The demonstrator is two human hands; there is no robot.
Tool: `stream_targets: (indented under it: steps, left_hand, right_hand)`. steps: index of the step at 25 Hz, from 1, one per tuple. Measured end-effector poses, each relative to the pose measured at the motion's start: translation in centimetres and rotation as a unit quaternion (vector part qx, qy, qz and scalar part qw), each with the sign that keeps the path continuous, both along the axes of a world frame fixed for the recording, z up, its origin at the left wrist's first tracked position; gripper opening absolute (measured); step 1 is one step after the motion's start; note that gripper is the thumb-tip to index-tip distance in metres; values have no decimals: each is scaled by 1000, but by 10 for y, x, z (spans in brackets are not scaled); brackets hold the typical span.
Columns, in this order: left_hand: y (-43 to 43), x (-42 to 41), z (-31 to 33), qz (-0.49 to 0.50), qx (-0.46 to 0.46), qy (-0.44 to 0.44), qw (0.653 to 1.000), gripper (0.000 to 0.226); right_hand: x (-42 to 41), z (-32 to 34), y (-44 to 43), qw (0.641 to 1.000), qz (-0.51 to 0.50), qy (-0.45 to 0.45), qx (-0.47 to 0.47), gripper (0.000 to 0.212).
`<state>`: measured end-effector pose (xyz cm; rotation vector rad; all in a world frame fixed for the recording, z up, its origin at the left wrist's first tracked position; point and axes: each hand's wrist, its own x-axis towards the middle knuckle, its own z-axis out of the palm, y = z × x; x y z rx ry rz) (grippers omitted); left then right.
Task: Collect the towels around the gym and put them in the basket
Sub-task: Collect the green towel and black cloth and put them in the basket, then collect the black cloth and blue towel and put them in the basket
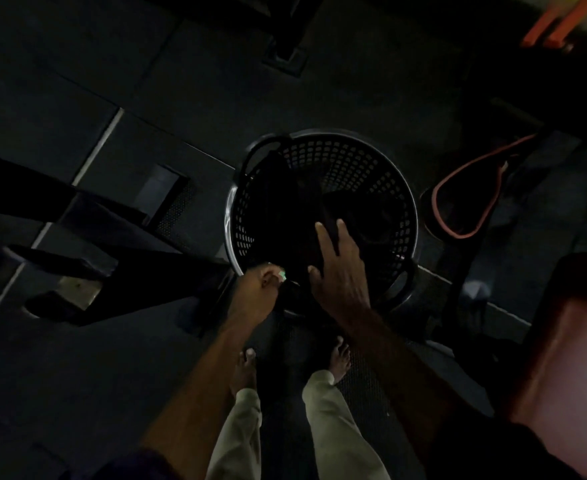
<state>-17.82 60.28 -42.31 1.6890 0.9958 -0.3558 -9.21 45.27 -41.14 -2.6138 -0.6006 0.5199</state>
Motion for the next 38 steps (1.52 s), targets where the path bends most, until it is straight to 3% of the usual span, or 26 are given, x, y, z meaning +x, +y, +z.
stream_targets:
  steps: [2,5,10,14,18,21,23,24,26,29,33,38]
  left_hand:
    - [10,-1,-4,40,-2,-30,999,20]
    - [19,-4,-13,69,3,-54,996,21]
    - [21,-2,-33,46,5,-63,997,40]
    - [21,7,-52,38,-5,-72,997,42]
    - [15,11,-55,48,-8,-87,995,31]
    - [6,10,-29,70,-20,-77,994,23]
    - [-3,13,4,117,-62,-59,989,21]
    - [-7,19,26,154,-91,-57,982,19]
    - [-15,24,75,206,-136,-53,968,17]
    - [-26,21,144,184,-148,-56,970,16]
    - [-39,17,224,93,-157,-75,980,14]
    - [-88,11,325,-59,-223,-130,964,42]
  right_hand:
    - [26,-13,35,992,90,-35,-81,94]
    - [52,-46,67,967,197,-46,-156,88]
    - [72,-116,67,935,218,24,-277,107]
    - [64,-166,58,920,226,89,-308,96]
    - [60,-175,55,917,226,86,-318,84]
    - [52,-132,48,963,160,101,-190,72]
    - [37,-94,34,984,21,173,-39,64]
    - [33,-68,25,975,-61,208,37,59]
    - [24,-13,11,920,-217,288,153,50]
    - [6,72,-7,808,-371,362,282,33]
    - [-26,175,-33,748,-412,366,370,22]
    - [-73,294,-109,682,-469,283,485,51]
